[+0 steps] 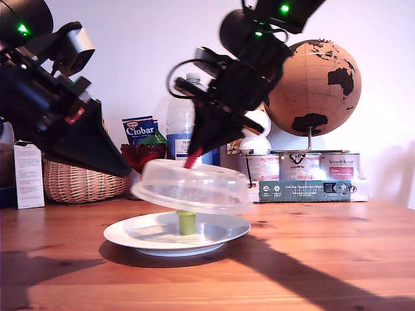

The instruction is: Lift the plastic dome with your right arm while removing the green coffee capsule from the plate using your left arm.

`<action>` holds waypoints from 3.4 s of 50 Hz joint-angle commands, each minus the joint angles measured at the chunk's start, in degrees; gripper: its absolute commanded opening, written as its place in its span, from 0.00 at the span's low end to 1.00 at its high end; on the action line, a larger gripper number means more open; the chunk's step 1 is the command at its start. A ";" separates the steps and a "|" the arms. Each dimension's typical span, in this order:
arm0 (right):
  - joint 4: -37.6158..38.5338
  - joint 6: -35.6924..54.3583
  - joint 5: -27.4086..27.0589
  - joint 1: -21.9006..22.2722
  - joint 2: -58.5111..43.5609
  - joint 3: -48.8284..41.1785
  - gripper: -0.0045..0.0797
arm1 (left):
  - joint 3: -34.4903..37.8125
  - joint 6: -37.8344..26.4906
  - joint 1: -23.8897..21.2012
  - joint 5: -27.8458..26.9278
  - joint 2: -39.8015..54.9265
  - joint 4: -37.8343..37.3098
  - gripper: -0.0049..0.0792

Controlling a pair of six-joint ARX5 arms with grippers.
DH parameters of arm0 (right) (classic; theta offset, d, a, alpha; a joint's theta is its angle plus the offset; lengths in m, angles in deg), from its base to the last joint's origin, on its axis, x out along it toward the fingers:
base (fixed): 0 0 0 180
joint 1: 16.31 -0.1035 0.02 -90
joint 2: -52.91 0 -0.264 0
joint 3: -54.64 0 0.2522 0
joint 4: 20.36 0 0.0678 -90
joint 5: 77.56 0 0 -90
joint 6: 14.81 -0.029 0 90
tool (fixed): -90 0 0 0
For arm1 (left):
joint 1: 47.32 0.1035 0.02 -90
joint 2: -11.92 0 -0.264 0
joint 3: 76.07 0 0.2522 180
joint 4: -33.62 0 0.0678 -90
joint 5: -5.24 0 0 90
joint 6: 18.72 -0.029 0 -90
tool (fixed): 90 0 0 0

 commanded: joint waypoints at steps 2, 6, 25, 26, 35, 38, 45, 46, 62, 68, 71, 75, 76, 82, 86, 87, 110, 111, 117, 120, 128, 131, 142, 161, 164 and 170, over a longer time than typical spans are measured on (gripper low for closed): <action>-0.02 0.61 -0.04 0.55 2.45 1.31 0.04 | 1.33 -0.26 -0.04 -0.35 4.81 2.43 0.13; -0.72 1.36 -0.50 1.57 2.54 1.49 0.04 | 1.36 -0.24 -0.15 -0.57 7.78 5.49 0.13; -3.69 2.95 -1.62 6.71 2.54 5.60 0.04 | 1.36 -0.26 -0.68 -1.44 16.63 21.53 0.13; -3.82 2.95 -1.62 6.93 2.54 5.75 0.04 | 1.33 -0.26 -0.74 -1.57 17.29 22.08 0.13; -4.61 3.65 -2.45 8.17 2.54 5.86 0.04 | 1.33 -0.24 -1.81 -2.51 21.42 26.71 0.37; -4.79 4.02 -2.60 8.33 2.54 5.86 0.04 | 1.33 -0.24 -2.10 -2.16 22.53 28.57 0.49; -4.94 4.24 -2.60 8.68 2.54 5.86 0.04 | 1.31 -0.20 -2.19 -1.14 24.33 33.14 0.60; -4.94 4.26 -2.60 8.68 2.54 5.86 0.04 | 1.31 -0.20 -2.19 -0.92 24.65 33.68 0.60; -4.90 4.42 -2.58 8.68 2.54 5.86 0.04 | 0.68 0.24 -2.21 0.24 28.39 40.92 0.61; -4.90 4.42 -2.58 8.68 2.54 5.86 0.04 | -0.44 0.24 -2.56 -0.26 30.10 43.34 0.61; -4.90 4.42 -2.58 8.68 2.54 5.86 0.04 | -1.25 0.22 -2.60 -0.26 30.82 43.30 0.61; -4.92 4.42 -2.58 8.68 2.54 5.86 0.04 | -2.19 0.20 -2.80 -0.26 31.47 43.52 0.61; -4.90 4.42 -2.58 8.68 2.54 5.86 0.04 | -2.43 0.20 -2.82 -0.31 31.67 43.56 0.61; -4.90 4.42 -2.58 8.68 2.54 5.86 0.04 | -4.20 0.24 -3.23 -0.35 32.98 44.33 0.61; -4.92 4.42 -2.58 8.68 2.54 5.86 0.04 | -5.33 0.24 -3.54 -0.55 33.92 44.13 0.61; -4.92 4.42 -2.58 8.68 2.54 5.86 0.04 | -5.60 0.24 -3.67 -0.55 34.23 44.11 0.61; -4.90 4.42 -2.54 8.68 2.54 5.86 0.04 | -6.05 0.20 -4.70 -0.55 34.71 42.47 0.31; -4.90 4.42 -2.54 8.66 2.54 5.86 0.04 | -6.05 0.20 -4.70 -0.55 34.71 42.47 0.31; -4.90 4.42 -2.51 8.66 2.54 5.86 0.04 | -6.05 0.20 -4.63 -0.55 34.64 43.43 0.31; -4.90 4.42 -2.51 8.61 2.54 5.86 0.04 | -6.05 0.20 -4.33 -0.52 34.56 44.11 0.31; -4.90 4.42 -2.49 8.61 2.54 5.86 0.04 | -6.14 0.17 -2.58 -0.50 33.53 44.96 0.31; -4.90 4.42 -2.47 8.61 2.54 5.86 0.04 | -6.19 0.13 -1.38 -0.42 32.83 44.96 0.31; -4.92 4.42 -2.36 8.50 2.54 5.86 0.04 | -6.38 -0.02 5.18 0.57 31.52 44.98 0.31; -4.92 4.35 -2.03 7.10 2.54 5.86 0.04 | -6.40 0.72 14.16 0.52 31.50 44.98 0.31; -4.90 4.35 -2.01 6.67 2.54 5.86 0.04 | -6.40 0.72 14.97 0.59 31.50 44.85 0.31; -4.92 4.22 -1.92 5.68 2.54 5.86 0.04 | -6.40 0.66 16.31 0.59 31.50 43.17 0.31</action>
